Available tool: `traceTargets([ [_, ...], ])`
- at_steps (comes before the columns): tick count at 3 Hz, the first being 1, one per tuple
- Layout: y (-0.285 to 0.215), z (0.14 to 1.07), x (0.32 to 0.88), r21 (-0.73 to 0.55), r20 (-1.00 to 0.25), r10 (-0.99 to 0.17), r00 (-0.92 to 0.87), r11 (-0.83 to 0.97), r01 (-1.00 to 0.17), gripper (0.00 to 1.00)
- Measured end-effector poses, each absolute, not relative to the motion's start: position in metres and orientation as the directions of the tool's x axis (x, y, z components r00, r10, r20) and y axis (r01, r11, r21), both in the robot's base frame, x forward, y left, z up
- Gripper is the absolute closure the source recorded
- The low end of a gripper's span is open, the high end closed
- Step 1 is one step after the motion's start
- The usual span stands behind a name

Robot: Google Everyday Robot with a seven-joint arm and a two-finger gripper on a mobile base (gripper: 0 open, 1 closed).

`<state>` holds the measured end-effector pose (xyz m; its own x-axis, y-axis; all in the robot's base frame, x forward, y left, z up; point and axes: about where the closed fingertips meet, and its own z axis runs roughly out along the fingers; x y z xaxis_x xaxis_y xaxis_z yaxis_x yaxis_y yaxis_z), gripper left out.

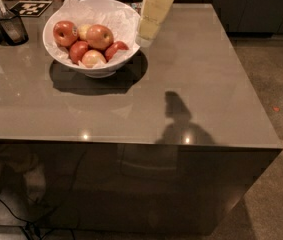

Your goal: Pick apple from white bowl

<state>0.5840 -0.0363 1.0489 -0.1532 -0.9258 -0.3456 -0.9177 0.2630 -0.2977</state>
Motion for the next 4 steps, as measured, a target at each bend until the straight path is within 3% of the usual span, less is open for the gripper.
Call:
traceTargets([
  [2,0.011,1.035,0.669,-0.276,-0.341,-0.91,-0.236,0.336,-0.9,0.0],
  [4,0.024,1.042,0.689,-0.303,-0.402,-0.889,-0.22,0.356,-0.884,0.0],
])
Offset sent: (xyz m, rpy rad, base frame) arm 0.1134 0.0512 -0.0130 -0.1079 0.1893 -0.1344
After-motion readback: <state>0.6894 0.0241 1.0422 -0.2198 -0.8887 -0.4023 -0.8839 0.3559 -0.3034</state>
